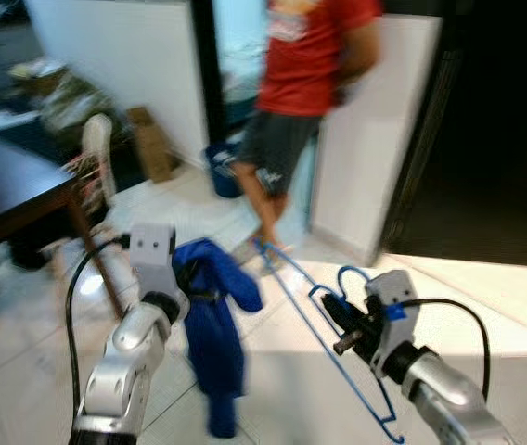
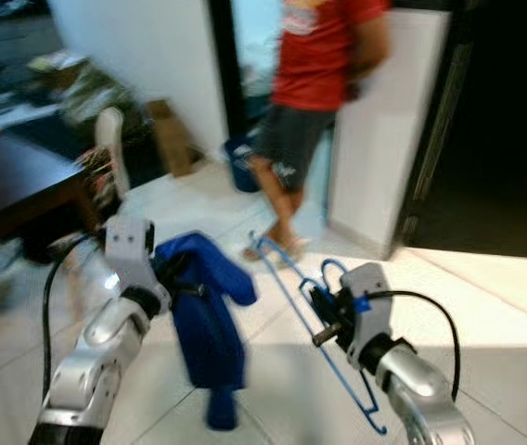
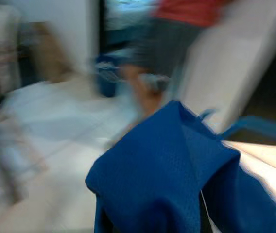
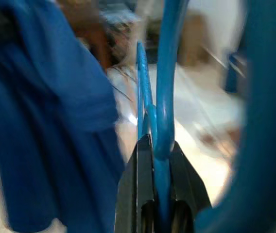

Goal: Hang hanger

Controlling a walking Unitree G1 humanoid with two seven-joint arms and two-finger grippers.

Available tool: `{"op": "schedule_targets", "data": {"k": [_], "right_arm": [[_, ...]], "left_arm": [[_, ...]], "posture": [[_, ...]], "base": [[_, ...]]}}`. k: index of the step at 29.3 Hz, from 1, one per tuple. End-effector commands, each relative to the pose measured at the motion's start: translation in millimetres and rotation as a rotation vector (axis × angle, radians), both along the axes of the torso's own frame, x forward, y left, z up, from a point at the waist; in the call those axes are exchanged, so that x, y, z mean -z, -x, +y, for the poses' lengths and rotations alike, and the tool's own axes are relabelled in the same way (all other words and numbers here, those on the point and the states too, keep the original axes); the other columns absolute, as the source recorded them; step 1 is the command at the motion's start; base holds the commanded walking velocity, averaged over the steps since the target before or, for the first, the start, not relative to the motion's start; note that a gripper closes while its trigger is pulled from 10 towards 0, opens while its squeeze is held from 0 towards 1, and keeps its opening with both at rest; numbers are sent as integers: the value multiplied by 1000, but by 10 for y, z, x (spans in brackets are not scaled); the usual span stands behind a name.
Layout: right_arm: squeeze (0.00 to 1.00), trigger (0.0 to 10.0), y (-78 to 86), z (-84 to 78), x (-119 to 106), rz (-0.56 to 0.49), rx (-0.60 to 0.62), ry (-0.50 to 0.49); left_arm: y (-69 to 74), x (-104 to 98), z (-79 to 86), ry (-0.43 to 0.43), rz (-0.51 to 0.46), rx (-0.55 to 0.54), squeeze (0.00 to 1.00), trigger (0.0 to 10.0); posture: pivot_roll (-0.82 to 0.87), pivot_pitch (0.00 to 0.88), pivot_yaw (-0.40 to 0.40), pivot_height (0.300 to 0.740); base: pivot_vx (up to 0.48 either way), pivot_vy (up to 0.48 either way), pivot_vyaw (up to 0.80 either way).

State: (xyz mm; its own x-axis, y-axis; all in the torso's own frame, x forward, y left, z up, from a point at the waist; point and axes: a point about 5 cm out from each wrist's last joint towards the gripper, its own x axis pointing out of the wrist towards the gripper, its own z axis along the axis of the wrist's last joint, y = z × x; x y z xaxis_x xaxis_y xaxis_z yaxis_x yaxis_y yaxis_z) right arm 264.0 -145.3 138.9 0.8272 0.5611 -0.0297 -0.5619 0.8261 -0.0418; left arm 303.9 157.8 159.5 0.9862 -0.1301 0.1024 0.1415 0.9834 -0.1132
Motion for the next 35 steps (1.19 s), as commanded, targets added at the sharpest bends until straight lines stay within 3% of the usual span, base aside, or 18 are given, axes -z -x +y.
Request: {"op": "schedule_targets", "data": {"k": [1,18,24,26,32,34,35], "right_arm": [[0,10000,52,-72,71,25,18,15],[0,10000,37,-99,67,29,41,-1],[0,10000,26,-135,65,41,71,-29],[0,10000,26,-140,60,40,75,-35],[0,10000,15,-150,53,39,81,-47],[0,10000,13,-151,53,40,82,-47],[0,10000,13,-150,54,41,81,-47]], "left_arm": [[-4,-41,-30,1,-22,5,0,10000],[-23,-112,-63,12,-46,15,0,10000],[-29,-156,-90,16,-58,34,0,10000],[-38,-238,-112,25,-83,51,0,10000],[-80,-760,-219,114,-239,137,0,10000],[-83,-834,-231,123,-262,151,0,10000],[-113,-1027,-170,109,-322,128,0,10000]], "posture": [[1,0,4,740],[1,0,2,740],[1,0,2,740],[1,0,2,740],[5,0,-6,740],[5,0,-6,740],[4,0,-4,740]], "base": [[480,0,719],[480,0,703],[480,0,0],[480,0,0],[480,0,0],[480,0,0],[480,0,0]]}}
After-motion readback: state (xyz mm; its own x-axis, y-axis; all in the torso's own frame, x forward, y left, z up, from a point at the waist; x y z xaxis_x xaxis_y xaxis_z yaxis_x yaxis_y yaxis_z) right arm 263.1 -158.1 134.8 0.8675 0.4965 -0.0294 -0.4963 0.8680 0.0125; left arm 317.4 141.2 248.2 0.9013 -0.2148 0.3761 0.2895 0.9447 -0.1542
